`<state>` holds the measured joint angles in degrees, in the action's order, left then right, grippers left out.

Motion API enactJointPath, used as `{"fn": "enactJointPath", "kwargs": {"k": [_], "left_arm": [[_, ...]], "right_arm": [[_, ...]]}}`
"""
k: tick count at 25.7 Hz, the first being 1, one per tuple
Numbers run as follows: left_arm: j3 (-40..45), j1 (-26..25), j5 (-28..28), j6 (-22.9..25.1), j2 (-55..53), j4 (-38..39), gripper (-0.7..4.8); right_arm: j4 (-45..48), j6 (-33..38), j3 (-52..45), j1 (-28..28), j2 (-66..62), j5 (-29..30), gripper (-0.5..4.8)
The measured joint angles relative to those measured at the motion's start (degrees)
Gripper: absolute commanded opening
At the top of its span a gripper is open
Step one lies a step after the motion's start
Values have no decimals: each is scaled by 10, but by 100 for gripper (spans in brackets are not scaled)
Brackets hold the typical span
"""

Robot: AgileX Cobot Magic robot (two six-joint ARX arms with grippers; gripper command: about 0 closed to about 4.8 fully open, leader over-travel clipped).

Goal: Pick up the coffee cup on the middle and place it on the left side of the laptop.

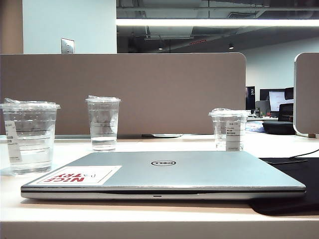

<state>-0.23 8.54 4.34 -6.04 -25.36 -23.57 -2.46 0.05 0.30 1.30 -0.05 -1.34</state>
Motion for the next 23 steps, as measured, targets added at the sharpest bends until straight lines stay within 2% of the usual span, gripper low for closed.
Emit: {"fn": "enactJointPath", "kwargs": {"k": [3, 7, 9, 13, 18, 23], "left_arm": [[0, 0, -32, 5, 91, 64, -5], [0, 0, -35, 15, 190, 130, -5], [-2, 0, -57, 15, 258, 210, -5], [-8, 1, -69, 20, 251, 276, -5], [-6, 1, -35, 38, 253, 280, -5], [-3, 0, -33, 52, 253, 262, -5]], "right_arm": [[0, 0, 0, 0, 0, 0, -5], [0, 0, 0, -5, 0, 0, -5], [0, 0, 0, -5, 0, 0, -5], [0, 0, 0, -7, 0, 0, -5], [0, 0, 0, -6, 0, 0, -5], [0, 0, 0, -6, 0, 0, -5]]}}
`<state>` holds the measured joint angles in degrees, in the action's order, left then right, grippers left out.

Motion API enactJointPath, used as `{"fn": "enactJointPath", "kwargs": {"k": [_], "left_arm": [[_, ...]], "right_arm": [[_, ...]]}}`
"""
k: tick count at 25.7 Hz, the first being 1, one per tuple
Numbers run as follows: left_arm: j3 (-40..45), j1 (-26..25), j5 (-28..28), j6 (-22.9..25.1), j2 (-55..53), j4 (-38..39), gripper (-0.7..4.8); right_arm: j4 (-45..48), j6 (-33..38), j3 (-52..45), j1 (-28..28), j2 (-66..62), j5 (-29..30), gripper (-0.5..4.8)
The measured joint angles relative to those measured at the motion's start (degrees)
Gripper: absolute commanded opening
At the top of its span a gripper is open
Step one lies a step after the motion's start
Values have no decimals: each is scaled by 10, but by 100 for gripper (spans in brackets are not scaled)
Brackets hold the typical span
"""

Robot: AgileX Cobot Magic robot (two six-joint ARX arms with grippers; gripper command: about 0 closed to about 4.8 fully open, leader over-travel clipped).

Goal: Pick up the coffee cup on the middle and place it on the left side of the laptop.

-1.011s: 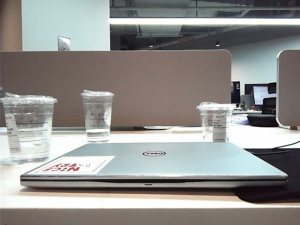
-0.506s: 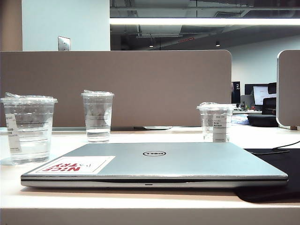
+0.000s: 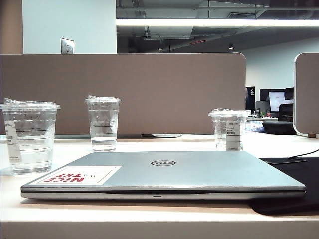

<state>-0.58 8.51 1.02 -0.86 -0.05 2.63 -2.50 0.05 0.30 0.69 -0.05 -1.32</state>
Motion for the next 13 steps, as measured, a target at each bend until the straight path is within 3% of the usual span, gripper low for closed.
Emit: {"fn": "enactJointPath", "kwargs": {"k": [13], "left_arm": [[3, 0, -2, -5, 0, 6, -4]], "right_arm": [[0, 0, 0, 0, 0, 0, -5]]}}
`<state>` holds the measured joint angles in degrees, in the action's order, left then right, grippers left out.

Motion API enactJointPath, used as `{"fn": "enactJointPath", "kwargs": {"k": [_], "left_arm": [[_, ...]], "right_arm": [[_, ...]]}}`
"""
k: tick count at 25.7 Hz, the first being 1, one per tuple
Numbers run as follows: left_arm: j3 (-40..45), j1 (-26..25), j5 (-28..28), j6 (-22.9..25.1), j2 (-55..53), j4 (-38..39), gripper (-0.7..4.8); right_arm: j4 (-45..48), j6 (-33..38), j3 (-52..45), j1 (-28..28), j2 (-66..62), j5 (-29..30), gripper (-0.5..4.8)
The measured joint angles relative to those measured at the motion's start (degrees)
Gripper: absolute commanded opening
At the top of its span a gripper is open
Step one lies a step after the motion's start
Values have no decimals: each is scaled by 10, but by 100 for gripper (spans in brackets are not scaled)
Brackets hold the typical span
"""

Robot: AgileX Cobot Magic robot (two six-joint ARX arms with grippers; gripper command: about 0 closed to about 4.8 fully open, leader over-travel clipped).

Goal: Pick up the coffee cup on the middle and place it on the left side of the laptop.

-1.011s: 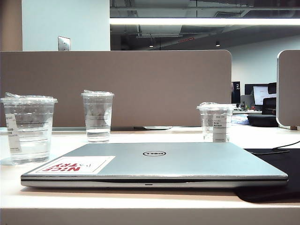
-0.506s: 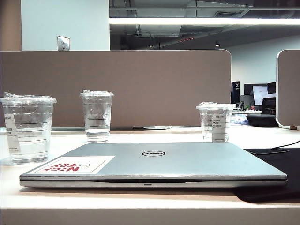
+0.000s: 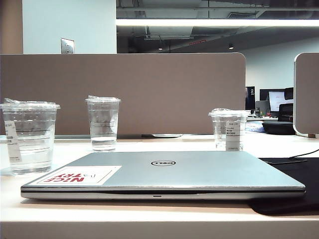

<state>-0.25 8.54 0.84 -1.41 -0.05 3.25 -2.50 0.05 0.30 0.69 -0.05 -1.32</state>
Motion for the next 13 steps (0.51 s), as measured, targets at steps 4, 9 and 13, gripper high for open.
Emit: {"fn": "enactJointPath", "kwargs": {"k": [4, 9, 13], "left_arm": [[0, 0, 0, -2, 0, 1, -4], [0, 0, 0, -4, 0, 4, -4], [0, 0, 0, -4, 0, 4, -4]], "right_arm": [[0, 0, 0, 0, 0, 0, -5], [0, 0, 0, 0, 0, 0, -5], [0, 0, 0, 0, 0, 0, -5]]}}
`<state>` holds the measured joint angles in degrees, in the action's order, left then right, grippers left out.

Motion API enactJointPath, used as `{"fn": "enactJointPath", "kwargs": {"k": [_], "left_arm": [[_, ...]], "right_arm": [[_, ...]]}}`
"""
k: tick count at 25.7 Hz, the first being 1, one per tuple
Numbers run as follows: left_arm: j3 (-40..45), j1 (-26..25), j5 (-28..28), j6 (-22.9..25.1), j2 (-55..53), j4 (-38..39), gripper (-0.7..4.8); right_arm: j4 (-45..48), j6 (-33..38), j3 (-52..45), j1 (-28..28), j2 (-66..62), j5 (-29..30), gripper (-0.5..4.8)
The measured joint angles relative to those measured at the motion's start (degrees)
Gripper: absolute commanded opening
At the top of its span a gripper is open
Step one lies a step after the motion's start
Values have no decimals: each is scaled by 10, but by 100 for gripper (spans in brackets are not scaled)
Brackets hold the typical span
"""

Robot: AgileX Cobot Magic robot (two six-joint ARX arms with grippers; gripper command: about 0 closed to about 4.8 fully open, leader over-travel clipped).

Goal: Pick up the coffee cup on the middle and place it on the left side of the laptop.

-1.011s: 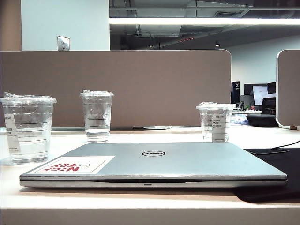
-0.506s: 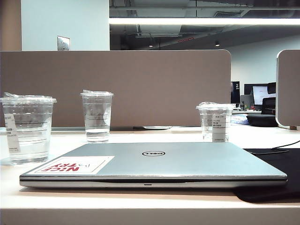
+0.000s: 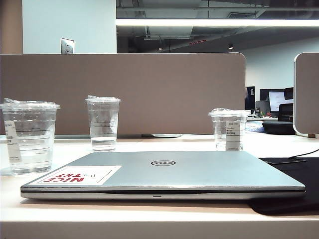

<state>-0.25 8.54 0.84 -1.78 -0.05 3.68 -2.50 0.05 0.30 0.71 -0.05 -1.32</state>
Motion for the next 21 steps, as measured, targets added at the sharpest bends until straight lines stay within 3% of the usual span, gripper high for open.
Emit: {"fn": "enactJointPath", "kwargs": {"k": [9, 16, 21], "left_arm": [[0, -2, 0, 0, 0, 0, -4], [0, -86, 2, 1, 0, 0, -4], [0, -97, 2, 2, 0, -20, -4]], "right_arm": [[0, 0, 0, 1, 0, 0, -5], [0, 0, 0, 1, 0, 0, -5], [0, 0, 0, 1, 0, 0, -5]]}}
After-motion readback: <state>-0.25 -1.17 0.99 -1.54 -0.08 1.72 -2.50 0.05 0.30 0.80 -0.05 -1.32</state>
